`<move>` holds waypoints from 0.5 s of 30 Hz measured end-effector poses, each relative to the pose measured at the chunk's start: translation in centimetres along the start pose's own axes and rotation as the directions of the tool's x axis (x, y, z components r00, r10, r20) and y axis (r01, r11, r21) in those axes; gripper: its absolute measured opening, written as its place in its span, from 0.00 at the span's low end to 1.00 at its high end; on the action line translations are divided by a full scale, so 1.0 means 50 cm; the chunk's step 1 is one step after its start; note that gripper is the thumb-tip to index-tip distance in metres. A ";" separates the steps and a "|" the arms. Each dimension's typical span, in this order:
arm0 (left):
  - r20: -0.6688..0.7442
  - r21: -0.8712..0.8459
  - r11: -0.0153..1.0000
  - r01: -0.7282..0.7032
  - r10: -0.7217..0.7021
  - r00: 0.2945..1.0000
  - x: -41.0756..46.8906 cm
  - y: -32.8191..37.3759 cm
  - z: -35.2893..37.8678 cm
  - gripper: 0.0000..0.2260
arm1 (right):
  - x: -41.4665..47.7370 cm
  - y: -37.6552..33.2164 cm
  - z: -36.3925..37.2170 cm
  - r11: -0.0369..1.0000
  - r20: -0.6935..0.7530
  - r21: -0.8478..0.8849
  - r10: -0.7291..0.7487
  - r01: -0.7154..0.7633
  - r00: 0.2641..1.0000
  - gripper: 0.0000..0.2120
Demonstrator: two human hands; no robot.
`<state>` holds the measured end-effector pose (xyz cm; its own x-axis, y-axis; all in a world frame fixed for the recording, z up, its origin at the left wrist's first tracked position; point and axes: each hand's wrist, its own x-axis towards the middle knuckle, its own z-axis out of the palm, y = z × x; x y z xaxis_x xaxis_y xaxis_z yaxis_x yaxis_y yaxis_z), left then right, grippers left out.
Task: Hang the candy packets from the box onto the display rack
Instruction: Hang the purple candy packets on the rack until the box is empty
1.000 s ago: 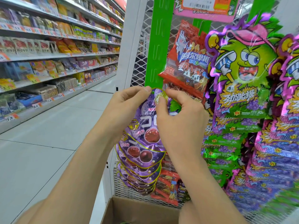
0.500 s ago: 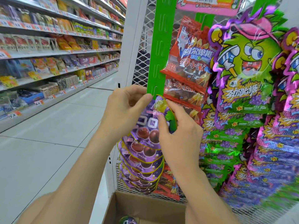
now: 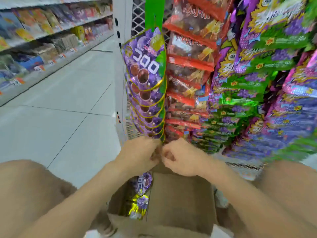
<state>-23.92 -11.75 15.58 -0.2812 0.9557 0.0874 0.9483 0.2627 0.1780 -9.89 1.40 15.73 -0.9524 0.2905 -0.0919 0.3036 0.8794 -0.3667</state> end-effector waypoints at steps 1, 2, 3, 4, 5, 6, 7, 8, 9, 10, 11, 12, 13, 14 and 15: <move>0.190 0.049 0.998 0.035 -0.044 0.981 -0.003 -0.001 0.048 0.10 | -0.005 0.008 0.034 0.998 0.140 -0.055 0.026 -0.018 0.990 0.06; 0.337 0.078 0.995 0.066 -0.088 0.937 -0.004 -0.005 0.096 0.14 | -0.011 0.016 0.068 0.994 0.263 -0.105 0.064 -0.037 0.963 0.07; 0.453 0.078 0.991 0.109 -0.133 0.882 -0.005 -0.013 0.145 0.17 | -0.019 0.025 0.100 0.988 0.363 -0.141 0.112 -0.064 0.925 0.09; 0.536 0.058 0.987 0.150 -0.158 0.829 -0.005 -0.022 0.189 0.20 | -0.027 0.035 0.129 0.982 0.434 -0.167 0.153 -0.088 0.888 0.10; 0.602 0.048 0.981 0.186 -0.177 0.778 -0.008 -0.034 0.234 0.23 | -0.034 0.046 0.155 0.977 0.481 -0.186 0.185 -0.106 0.857 0.11; 0.652 0.040 0.976 0.212 -0.186 0.735 -0.009 -0.046 0.281 0.24 | -0.037 0.058 0.179 0.972 0.503 -0.198 0.210 -0.124 0.838 0.12; 0.679 0.044 0.971 0.235 -0.202 0.706 -0.012 -0.062 0.332 0.24 | -0.039 0.071 0.198 0.969 0.506 -0.202 0.225 -0.140 0.833 0.12; 0.692 0.055 0.964 0.262 -0.226 0.686 -0.015 -0.076 0.382 0.24 | -0.039 0.087 0.218 0.966 0.496 -0.204 0.241 -0.158 0.834 0.13; 0.703 0.066 0.951 0.302 -0.259 0.662 -0.020 -0.090 0.432 0.24 | -0.036 0.103 0.236 0.962 0.480 -0.207 0.259 -0.178 0.838 0.13; 0.711 0.075 0.939 0.335 -0.286 0.642 -0.024 -0.100 0.476 0.23 | -0.033 0.121 0.255 0.956 0.469 -0.213 0.279 -0.200 0.838 0.13; 0.718 0.082 0.927 0.365 -0.309 0.624 -0.030 -0.107 0.516 0.23 | -0.029 0.138 0.273 0.950 0.467 -0.220 0.301 -0.221 0.831 0.13; 0.722 0.083 0.917 0.390 -0.325 0.610 -0.035 -0.110 0.550 0.22 | -0.027 0.155 0.292 0.943 0.476 -0.218 0.326 -0.250 0.817 0.13; 0.725 0.085 0.905 0.418 -0.344 0.597 -0.041 -0.113 0.578 0.22 | -0.025 0.171 0.312 0.937 0.493 -0.201 0.349 -0.286 0.797 0.13; 0.728 0.088 0.889 0.449 -0.366 0.580 -0.044 -0.116 0.607 0.22 | -0.023 0.187 0.335 0.930 0.513 -0.170 0.367 -0.327 0.776 0.14; 0.734 0.099 0.867 0.488 -0.395 0.553 -0.049 -0.120 0.633 0.22 | -0.023 0.202 0.356 0.922 0.532 -0.137 0.376 -0.361 0.759 0.15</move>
<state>-24.26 -11.48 -16.73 -0.4216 0.5220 -0.7414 0.7001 0.7071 0.0998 -6.20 3.22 -4.33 -0.6221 0.3511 -0.6999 0.6278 0.7577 -0.1779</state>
